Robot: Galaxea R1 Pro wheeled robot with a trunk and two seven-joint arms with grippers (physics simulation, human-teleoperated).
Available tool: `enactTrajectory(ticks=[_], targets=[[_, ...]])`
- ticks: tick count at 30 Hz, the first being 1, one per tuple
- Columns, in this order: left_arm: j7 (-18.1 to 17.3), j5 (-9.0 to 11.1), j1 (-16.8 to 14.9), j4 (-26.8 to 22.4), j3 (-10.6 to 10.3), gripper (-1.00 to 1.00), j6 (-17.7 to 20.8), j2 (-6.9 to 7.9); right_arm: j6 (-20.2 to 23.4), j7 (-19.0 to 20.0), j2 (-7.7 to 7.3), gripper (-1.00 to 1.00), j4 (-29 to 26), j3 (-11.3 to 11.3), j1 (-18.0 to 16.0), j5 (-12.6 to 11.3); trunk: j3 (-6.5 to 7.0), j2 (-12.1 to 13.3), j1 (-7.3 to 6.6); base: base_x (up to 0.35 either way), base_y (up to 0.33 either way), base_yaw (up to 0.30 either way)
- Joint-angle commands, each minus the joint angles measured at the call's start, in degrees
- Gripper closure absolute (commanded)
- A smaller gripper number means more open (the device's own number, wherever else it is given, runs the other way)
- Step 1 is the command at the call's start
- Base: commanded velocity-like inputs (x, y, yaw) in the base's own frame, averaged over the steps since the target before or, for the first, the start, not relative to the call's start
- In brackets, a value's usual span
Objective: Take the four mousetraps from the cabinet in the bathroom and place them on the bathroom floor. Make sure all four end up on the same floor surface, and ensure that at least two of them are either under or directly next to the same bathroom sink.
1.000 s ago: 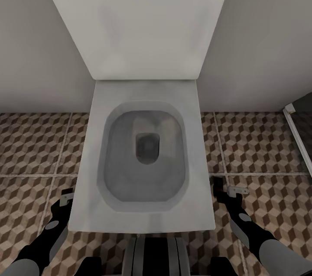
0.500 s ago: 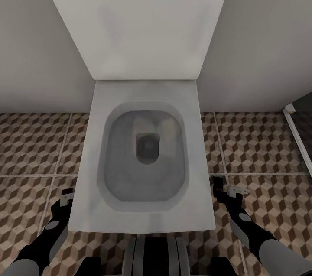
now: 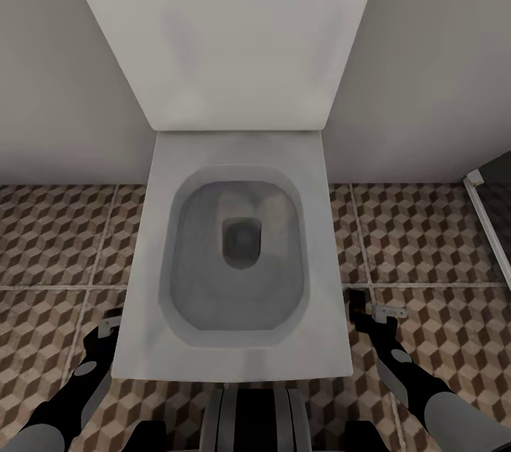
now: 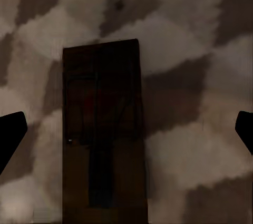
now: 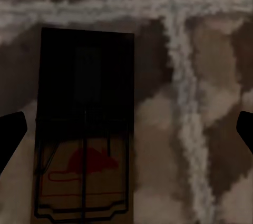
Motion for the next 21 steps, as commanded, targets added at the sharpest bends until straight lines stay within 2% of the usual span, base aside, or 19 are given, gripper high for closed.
enactTrajectory(ticks=[1,21], targets=[[0.10,0.54,-0.01,0.01,-0.14,-1.00,-0.20,0.03,-0.14,-0.41,-0.05,-1.00,-0.03,0.49,-0.03,-0.29,-0.03,-0.01,-0.01,0.000,0.000,0.000],[0.22,0.72,-0.01,-0.19,-0.10,-1.00,0.12,0.00,-0.14,-0.41,-0.05,-1.00,-0.03,0.48,-0.03,-0.29,-0.03,-0.01,-0.01,0.000,0.000,0.000]])
